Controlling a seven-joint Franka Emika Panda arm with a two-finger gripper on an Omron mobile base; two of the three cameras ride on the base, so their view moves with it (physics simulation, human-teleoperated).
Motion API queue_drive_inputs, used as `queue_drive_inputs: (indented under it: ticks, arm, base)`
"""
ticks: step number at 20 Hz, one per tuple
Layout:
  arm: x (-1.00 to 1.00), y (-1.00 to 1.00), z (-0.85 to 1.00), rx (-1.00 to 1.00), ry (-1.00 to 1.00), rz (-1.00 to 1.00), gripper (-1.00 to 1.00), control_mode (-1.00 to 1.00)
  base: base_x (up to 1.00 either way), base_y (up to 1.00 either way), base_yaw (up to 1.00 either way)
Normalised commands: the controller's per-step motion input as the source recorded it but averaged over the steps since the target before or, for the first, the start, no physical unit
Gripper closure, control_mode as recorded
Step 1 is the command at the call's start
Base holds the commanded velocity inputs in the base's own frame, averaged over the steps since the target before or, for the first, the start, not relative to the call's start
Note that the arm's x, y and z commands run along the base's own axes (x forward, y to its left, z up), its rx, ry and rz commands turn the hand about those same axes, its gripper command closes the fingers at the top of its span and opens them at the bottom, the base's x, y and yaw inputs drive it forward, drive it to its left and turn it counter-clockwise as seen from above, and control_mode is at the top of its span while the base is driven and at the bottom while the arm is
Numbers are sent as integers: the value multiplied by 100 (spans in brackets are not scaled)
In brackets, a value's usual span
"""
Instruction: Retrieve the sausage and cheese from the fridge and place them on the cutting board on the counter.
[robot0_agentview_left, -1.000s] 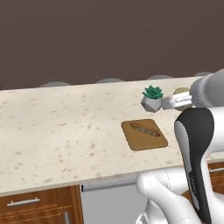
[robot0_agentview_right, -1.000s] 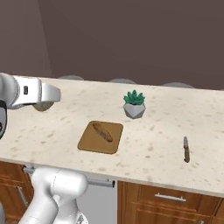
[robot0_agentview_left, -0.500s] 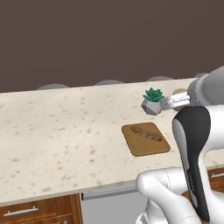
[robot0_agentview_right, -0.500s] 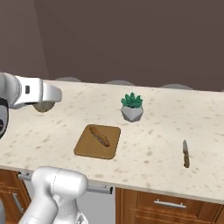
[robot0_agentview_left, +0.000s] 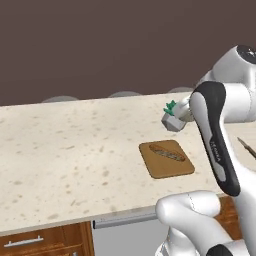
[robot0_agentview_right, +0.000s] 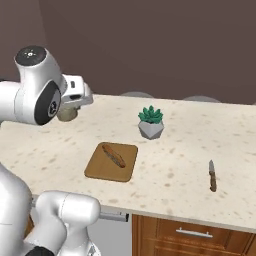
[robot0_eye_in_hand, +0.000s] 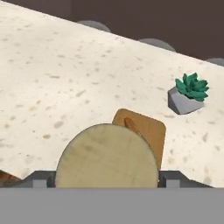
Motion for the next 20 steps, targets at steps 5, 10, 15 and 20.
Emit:
queue_drive_inputs:
  ticks: [5,10,15,20]
  arm:
    - [96,-12,-44,-8,32,30,100,-100]
    - [81,-61,-50,0,26,20,100,-100]
    - [90,-48,-53,0,18,4,100,-100]
    - [87,-17,-65,-1,12,0,100,-100]
  base:
    - [0,0,0]
    - [0,0,0]
    - [0,0,0]
    - [0,0,0]
